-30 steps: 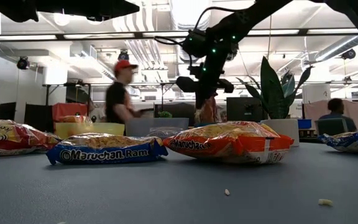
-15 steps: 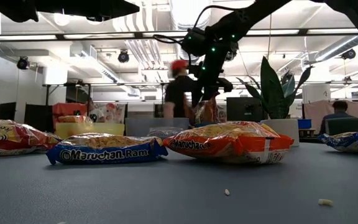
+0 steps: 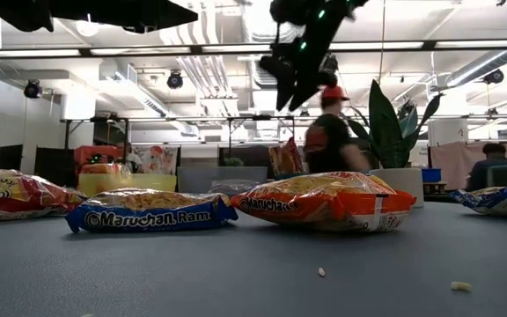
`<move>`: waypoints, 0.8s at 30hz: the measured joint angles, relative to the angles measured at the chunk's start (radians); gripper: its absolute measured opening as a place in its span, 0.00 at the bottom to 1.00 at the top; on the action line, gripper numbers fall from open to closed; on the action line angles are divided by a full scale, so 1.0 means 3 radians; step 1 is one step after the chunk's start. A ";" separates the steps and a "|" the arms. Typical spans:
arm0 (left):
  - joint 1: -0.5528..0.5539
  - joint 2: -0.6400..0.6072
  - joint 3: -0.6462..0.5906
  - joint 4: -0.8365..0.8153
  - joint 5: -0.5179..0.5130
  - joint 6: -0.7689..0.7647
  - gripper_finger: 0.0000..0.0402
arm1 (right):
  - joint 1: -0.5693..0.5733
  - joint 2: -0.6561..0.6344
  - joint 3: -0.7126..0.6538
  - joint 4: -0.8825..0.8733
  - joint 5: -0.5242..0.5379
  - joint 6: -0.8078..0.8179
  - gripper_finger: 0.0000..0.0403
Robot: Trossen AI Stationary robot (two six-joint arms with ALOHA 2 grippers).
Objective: Sort Maruchan noodles
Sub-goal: Put the blue noodle pack into the black bin
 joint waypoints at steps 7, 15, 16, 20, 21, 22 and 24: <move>0.0000 0.0006 0.0000 -0.0088 -0.0001 -0.0167 0.54 | 0.0616 -0.0627 -0.0718 0.0090 -0.0008 -0.0027 0.43; -0.0001 0.0224 0.0000 -0.0183 -0.0508 -0.0722 0.54 | 0.1112 -0.1358 -0.2001 0.1280 -0.0260 -0.0170 0.41; -0.0001 0.0256 0.0003 -0.0263 -0.0613 -0.0879 0.54 | 0.1141 -0.1436 -0.2131 0.1418 -0.0265 -0.0195 0.41; 0.0000 0.0389 0.0163 -0.1235 -0.0872 -0.1747 0.54 | 0.1168 -0.1732 -0.2505 0.1774 -0.0261 -0.0214 0.42; 0.0000 0.0431 0.0239 -0.1587 -0.0872 -0.1984 0.54 | 0.1167 -0.1796 -0.2572 0.1836 -0.0258 -0.0230 0.42; 0.0000 0.0482 0.0335 -0.1970 -0.0868 -0.2242 0.53 | 0.1165 -0.1863 -0.2625 0.1890 -0.0257 -0.0250 0.42; -0.0001 0.0604 0.0564 -0.2789 -0.0862 -0.2781 0.52 | 0.1151 -0.1983 -0.2721 0.2000 -0.0255 -0.0327 0.42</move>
